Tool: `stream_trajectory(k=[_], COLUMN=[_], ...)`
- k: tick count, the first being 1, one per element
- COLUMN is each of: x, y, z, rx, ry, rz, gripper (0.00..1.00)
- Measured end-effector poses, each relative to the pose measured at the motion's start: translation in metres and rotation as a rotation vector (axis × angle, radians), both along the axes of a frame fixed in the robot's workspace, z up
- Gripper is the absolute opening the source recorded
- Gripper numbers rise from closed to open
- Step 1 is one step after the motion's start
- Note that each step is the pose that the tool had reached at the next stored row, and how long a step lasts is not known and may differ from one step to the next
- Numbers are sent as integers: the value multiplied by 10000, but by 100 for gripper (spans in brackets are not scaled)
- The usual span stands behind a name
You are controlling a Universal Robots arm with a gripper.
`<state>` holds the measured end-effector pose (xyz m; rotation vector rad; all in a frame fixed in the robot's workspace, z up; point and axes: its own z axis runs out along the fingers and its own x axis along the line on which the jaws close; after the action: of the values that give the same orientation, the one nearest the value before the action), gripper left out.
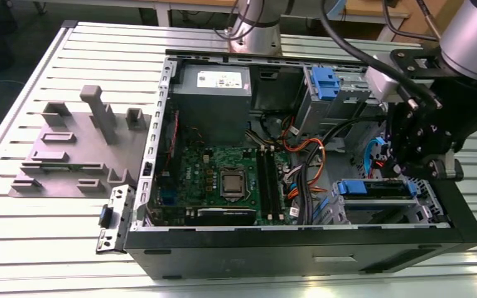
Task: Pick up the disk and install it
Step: 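Insert the second disk wire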
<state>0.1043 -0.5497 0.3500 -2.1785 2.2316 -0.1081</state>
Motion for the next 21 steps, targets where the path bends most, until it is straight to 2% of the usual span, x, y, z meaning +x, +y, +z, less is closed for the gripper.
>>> stream_trajectory(k=[2, 13, 16, 21], x=[2, 12, 13, 15], y=[7, 109, 136, 207], z=[34, 170, 169, 169], rx=[-1, -1, 2, 1], ry=[51, 218, 223, 224], rz=[-1, 0, 0, 0], gripper=[11, 11, 11, 11])
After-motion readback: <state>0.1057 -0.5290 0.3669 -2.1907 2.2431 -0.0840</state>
